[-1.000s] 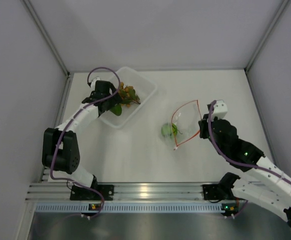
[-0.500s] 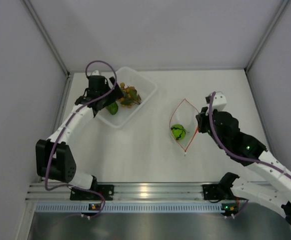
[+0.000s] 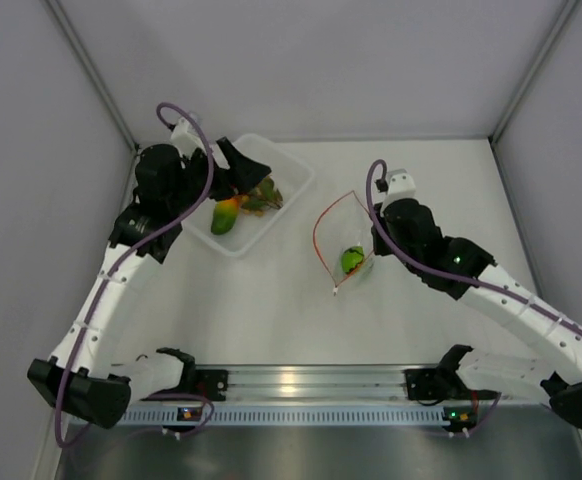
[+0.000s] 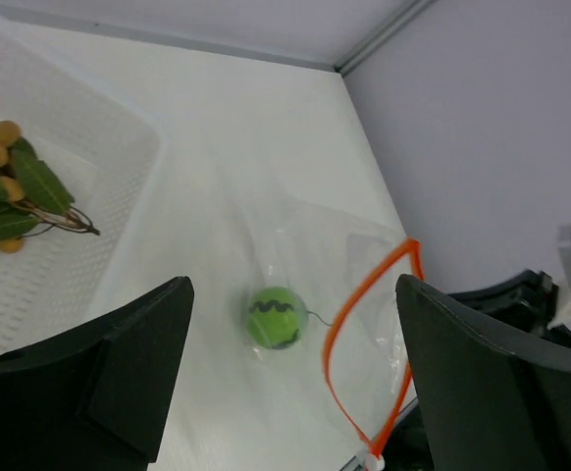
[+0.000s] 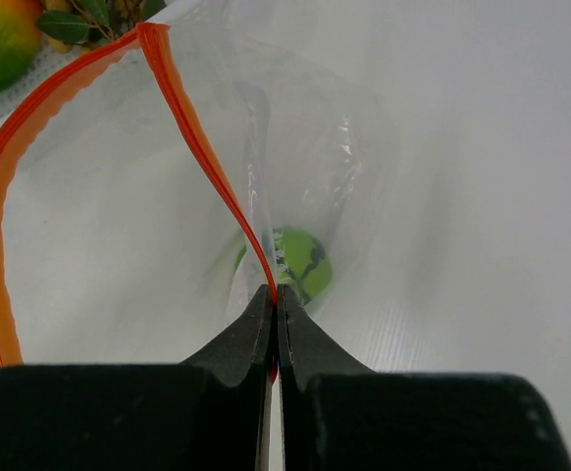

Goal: Open the zip-top bag and remove the fake food

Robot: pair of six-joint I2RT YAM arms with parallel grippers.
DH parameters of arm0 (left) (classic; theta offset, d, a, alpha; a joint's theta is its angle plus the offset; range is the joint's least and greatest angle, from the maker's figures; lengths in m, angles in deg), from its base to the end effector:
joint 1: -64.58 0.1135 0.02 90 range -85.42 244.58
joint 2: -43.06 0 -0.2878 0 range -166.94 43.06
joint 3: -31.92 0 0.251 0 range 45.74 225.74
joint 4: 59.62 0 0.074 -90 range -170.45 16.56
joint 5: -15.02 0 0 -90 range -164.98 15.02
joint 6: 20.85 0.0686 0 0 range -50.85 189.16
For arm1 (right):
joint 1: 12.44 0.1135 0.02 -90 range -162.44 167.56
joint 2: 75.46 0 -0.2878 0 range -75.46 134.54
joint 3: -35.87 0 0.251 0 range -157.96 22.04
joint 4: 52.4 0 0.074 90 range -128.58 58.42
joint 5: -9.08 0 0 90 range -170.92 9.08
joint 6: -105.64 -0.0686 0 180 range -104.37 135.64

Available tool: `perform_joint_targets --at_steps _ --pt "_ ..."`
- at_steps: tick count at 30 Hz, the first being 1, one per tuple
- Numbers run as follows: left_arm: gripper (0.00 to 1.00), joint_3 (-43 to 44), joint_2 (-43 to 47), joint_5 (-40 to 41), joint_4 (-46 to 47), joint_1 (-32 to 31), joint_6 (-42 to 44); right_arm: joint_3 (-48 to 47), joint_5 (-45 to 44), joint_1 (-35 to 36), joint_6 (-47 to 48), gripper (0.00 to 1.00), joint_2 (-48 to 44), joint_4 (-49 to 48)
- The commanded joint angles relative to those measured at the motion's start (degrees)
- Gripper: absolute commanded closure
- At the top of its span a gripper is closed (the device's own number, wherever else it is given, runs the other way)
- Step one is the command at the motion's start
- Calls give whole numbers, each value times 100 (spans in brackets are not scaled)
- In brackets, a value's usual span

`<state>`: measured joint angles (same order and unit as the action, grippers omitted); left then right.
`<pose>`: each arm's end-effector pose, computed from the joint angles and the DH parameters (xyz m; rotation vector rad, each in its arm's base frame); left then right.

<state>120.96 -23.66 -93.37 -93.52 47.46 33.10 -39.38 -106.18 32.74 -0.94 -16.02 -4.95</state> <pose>0.2562 -0.1016 0.4453 -0.0631 1.8626 -0.9421 0.1836 0.1432 0.3583 -0.2584 2.0546 0.1938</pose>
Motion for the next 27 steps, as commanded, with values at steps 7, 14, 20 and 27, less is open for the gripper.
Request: perform_joint_targets --at_steps 7,14,20,27 --pt "33 151 282 582 739 -1986 -77 -484 109 139 -407 100 288 -532" --pt "48 107 -499 1206 1101 -2936 -113 -739 12 192 -346 100 375 -427" --pt "71 -121 -1053 1655 1532 -3394 -165 -774 -41 201 -293 100 235 -427" --pt "84 -227 -1676 2401 1823 -3630 -157 -634 -6 192 -407 100 42 -497"
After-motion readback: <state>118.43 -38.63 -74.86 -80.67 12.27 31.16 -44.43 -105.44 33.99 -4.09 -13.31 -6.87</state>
